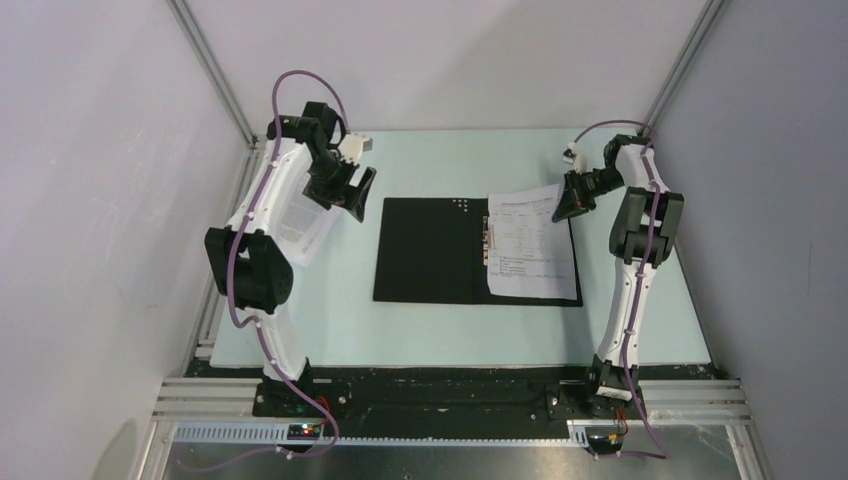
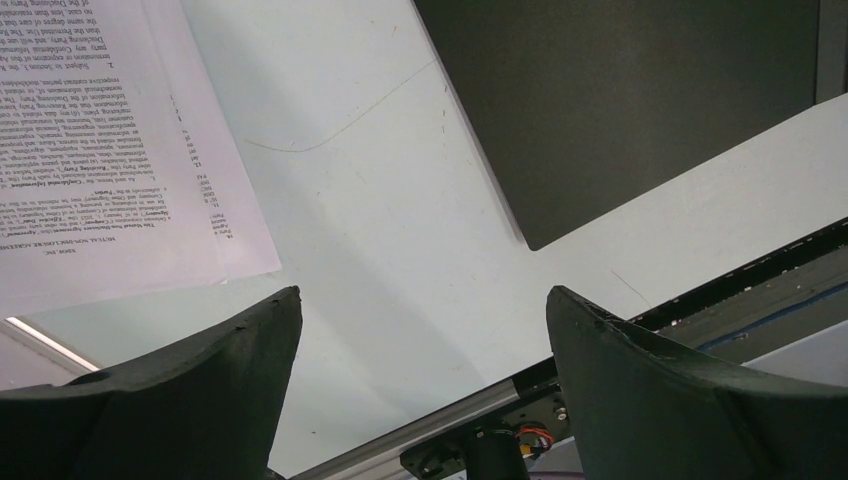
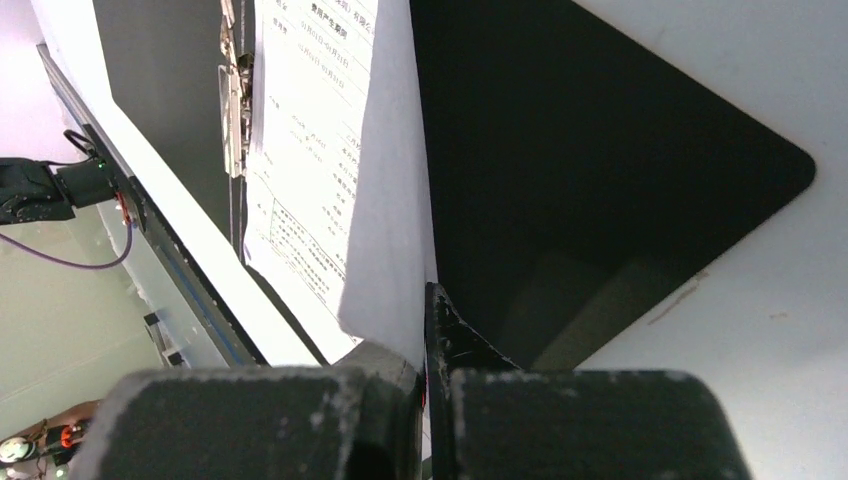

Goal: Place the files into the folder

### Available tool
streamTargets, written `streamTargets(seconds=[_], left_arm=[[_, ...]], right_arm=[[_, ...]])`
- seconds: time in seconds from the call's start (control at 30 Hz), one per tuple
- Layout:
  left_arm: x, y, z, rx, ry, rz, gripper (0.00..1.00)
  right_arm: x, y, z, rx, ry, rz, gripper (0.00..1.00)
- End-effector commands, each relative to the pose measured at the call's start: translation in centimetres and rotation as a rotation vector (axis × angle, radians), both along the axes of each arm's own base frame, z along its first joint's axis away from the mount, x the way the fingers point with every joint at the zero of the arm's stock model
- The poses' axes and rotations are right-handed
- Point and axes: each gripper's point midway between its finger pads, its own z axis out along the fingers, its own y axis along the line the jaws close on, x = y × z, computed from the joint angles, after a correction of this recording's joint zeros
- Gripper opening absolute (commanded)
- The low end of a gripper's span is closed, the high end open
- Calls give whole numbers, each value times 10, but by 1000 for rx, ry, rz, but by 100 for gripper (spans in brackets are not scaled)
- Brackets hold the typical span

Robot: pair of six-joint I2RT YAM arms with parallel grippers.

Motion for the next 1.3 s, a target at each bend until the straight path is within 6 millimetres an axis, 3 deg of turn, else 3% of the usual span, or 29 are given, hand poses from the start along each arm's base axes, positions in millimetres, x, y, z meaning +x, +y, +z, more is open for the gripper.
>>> streamTargets(seconds=[0.0, 0.47, 0.87, 0.97, 1.03, 1.07, 1.17, 1.27], left_arm=[[1, -3, 14, -35, -41, 9, 96], [0, -3, 12, -35, -35, 6, 95], [-4, -5, 7, -46, -11, 5, 95], [-5, -4, 4, -41, 0, 18, 95], [-5, -3, 3, -45, 5, 36, 95], [-5, -2, 3, -39, 4, 43, 95], [0, 9, 4, 21, -20, 107, 97], [9, 44, 15, 192, -132, 224, 99]], right_arm=[[5, 12, 12, 27, -41, 24, 0], [2, 11, 6, -15, -21, 34, 3], [5, 0, 10, -130, -7, -19, 38], [8, -5, 14, -192, -15, -54, 56], [12, -7, 19, -222, -37, -73, 93], [14, -9, 19, -240, -46, -83, 98], [20, -15, 33, -279, -101, -106, 99], [22, -28, 42, -346, -122, -142, 99]])
